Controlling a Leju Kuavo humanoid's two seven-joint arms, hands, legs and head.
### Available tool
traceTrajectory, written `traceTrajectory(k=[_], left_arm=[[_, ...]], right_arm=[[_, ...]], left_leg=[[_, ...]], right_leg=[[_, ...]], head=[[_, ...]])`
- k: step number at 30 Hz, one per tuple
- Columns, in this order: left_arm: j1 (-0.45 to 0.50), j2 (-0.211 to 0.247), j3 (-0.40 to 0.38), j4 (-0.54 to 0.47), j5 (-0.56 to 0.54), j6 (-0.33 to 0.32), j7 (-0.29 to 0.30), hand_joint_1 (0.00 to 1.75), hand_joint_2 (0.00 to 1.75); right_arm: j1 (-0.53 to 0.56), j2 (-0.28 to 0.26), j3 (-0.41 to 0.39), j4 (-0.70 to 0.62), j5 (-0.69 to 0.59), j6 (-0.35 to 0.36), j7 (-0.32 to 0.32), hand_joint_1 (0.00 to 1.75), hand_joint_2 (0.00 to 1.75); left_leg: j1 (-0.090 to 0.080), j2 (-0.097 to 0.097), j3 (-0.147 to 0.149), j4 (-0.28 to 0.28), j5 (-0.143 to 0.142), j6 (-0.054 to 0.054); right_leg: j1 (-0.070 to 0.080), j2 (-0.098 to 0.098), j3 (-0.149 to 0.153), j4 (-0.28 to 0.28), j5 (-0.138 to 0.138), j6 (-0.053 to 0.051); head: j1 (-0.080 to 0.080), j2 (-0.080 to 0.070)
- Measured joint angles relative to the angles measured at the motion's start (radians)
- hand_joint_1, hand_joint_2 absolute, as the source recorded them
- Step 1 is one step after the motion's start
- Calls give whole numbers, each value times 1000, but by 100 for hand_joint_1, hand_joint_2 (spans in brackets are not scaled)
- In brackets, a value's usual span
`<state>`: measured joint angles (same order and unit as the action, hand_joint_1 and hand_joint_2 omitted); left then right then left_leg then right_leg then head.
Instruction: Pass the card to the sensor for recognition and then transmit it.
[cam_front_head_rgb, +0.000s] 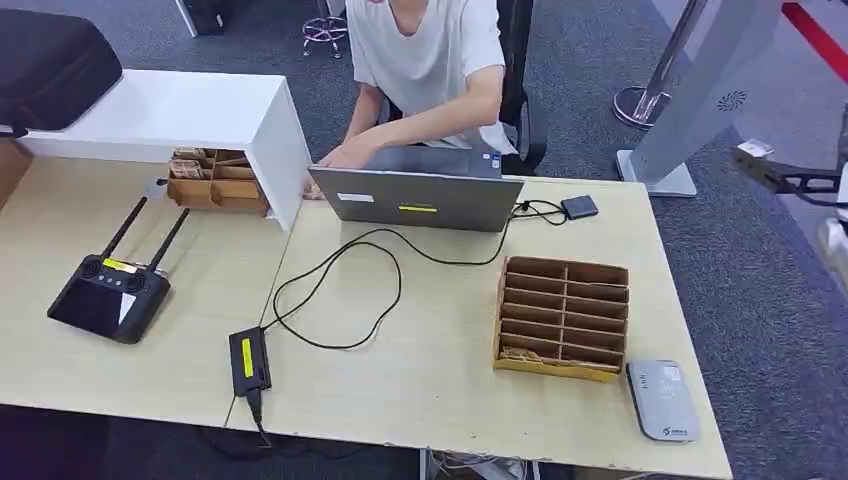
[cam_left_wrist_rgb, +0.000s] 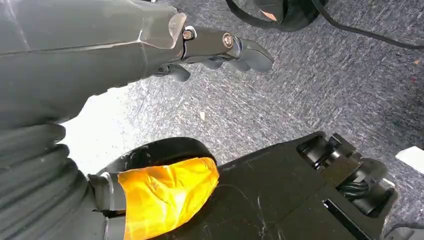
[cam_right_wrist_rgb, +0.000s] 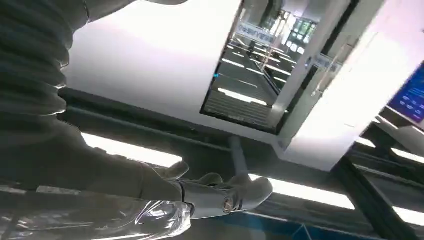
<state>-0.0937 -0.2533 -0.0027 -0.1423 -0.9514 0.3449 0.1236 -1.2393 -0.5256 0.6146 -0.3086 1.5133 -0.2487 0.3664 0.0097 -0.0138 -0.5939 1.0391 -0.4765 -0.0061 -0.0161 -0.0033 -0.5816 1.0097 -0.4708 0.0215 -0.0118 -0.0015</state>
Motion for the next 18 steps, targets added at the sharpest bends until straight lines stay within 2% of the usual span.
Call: traceTrajectory(k=[1, 3, 7, 10, 18], left_arm=[[0, 0, 1, 0, 0, 0, -2, 0, 175], [4, 0, 4, 0, 0, 1, -4, 0, 175], [5, 0, 5, 0, -2, 2, -4, 0, 175], [4, 0, 5, 0, -1, 2, -4, 0, 175], [5, 0, 6, 0, 1, 2, 10, 0, 175]], right_arm=[[8, -15, -4, 2, -3, 28, 14, 0, 175], [37, -49, -22, 9, -12, 38, 30, 0, 175], [74, -79, -34, 19, -14, 38, 36, 0, 175], [89, -92, -46, 23, -15, 86, 52, 0, 175], [228, -199, -136, 48, -90, 236, 136, 0, 175]], left_leg=[[1, -2, -1, 0, 0, 0], [1, -7, -3, 0, 0, 0], [0, 0, -3, 0, -1, 1], [0, -1, -3, 1, -1, 1], [1, -4, -5, 0, -1, 1]], right_leg=[[0, -3, 1, 0, 0, 0], [0, -8, 2, 0, 0, 0], [-1, 0, -1, 0, 0, 0], [-1, -1, -2, -1, 0, 1], [0, -5, -1, -1, 0, 1]], head=[[1, 0], [2, 0], [2, 0], [1, 0], [1, 0]])
